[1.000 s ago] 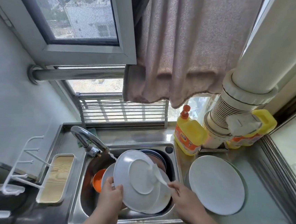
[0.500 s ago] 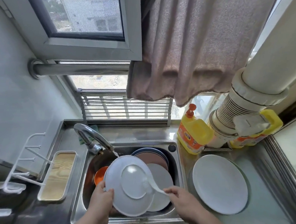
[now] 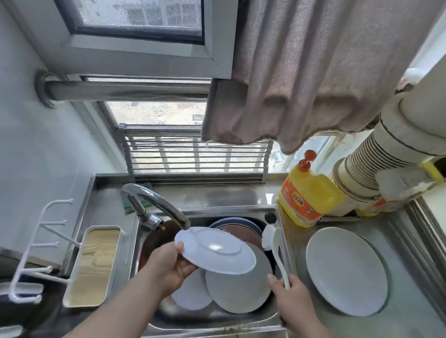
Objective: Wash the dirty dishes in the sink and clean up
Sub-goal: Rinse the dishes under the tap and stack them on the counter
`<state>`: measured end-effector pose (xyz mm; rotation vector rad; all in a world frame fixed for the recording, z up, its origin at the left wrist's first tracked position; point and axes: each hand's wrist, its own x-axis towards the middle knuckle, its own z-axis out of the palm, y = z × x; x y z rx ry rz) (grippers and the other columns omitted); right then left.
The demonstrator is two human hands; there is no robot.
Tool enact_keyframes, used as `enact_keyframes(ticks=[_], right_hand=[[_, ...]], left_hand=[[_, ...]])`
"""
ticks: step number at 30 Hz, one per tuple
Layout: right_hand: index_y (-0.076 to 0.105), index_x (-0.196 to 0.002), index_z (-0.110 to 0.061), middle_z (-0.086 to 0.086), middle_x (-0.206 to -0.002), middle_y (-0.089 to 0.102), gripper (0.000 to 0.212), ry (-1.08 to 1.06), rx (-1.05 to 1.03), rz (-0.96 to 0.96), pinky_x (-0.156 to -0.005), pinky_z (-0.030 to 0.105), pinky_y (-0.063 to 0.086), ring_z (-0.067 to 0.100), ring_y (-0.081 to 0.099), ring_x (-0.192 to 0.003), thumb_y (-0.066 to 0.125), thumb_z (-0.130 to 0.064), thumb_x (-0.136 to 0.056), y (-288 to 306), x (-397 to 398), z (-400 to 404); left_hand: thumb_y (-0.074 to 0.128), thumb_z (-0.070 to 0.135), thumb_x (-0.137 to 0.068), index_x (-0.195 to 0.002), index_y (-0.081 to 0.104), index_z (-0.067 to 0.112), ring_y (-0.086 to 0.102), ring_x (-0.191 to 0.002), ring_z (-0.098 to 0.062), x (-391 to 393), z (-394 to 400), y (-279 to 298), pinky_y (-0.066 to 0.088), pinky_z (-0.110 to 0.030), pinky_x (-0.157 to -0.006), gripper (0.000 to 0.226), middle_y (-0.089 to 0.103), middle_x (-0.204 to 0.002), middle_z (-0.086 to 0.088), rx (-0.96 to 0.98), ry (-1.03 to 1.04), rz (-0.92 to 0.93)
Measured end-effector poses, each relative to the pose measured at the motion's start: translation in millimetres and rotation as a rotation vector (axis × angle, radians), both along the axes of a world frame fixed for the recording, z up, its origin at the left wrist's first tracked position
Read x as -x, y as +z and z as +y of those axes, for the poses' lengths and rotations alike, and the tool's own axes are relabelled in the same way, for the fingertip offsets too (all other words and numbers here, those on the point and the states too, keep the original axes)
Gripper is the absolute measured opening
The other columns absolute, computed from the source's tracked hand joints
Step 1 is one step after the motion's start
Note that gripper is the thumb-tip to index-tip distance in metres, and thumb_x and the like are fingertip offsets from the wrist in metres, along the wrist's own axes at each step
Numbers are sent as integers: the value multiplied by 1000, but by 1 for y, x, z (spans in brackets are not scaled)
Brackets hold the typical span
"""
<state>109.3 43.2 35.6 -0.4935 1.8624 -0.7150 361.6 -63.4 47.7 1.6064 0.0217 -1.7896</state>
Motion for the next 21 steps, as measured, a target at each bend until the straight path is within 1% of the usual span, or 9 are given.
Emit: enact_keyframes(ticks=[2,5,7,9,11,14,16,19,21], right_hand=[[45,-80,-14,4,-59,44,34,-44,7,-9,-47,26,27,18,33,-47,71,-29,-97,-3,-9,-12],[48,-83,-11,12,-74,56,32,-135,27,-51,-45,26,32,18,36,-47,69,-29,-99,-2,-25,-27],[51,-88,-8,12,-79,57,29,-186,26,-84,-46,27,35,18,37,-48,68,-29,-100,1,-37,-35],[55,-95,-6,10,-80,57,28,-231,20,-139,-46,28,37,16,38,-51,69,-31,-100,3,-48,-41],[58,-101,-6,10,-81,57,27,-264,10,-210,-50,29,42,16,43,-54,70,-30,-99,5,-58,-46],[58,-100,-8,13,-87,64,24,-335,14,-331,-59,32,57,21,60,-65,74,-25,-96,6,-77,-59],[58,-106,-7,15,-94,69,24,-376,8,-400,-66,37,62,26,70,-75,74,-22,-96,5,-91,-70],[58,-119,-5,19,-103,74,26,-359,-5,-477,-71,41,65,32,77,-87,70,-18,-100,2,-117,-86],[56,-124,-3,22,-106,76,28,-354,9,-516,-72,44,66,34,78,-90,67,-14,-101,2,-133,-96]], left_hand=[[39,3,-111,-123,56,-12,77,-67,-36,-1,-18,2,60,-39,-46,26,77,-87,-25,1,-29,63],[38,-5,-108,-124,50,-19,72,-83,-44,0,-38,-1,62,-41,-51,24,65,-120,-32,0,-5,122],[37,-8,-108,-119,50,-20,65,-106,-48,0,-43,-6,63,-45,-75,21,59,-123,-33,-25,39,149],[33,-7,-108,-111,50,-20,56,-127,-51,-5,-41,-9,52,-52,-101,21,58,-108,-32,-52,69,186],[31,-7,-108,-125,46,-24,52,-132,-53,-13,-34,-16,49,-53,-104,28,59,-107,-36,-89,96,183],[32,-8,-108,-135,41,-21,50,-134,-54,-35,-20,-24,39,-55,-116,31,54,-133,-38,-142,145,167],[34,-9,-107,-138,42,-20,51,-134,-52,-53,-11,-27,43,-53,-110,33,54,-133,-36,-164,189,165],[40,-7,-107,-140,40,-20,62,-112,-52,-72,1,-25,62,-49,-73,36,59,-121,-38,-174,245,195],[39,-5,-108,-137,42,-23,61,-113,-48,-79,8,-22,60,-42,-85,34,59,-120,-37,-179,270,203]])
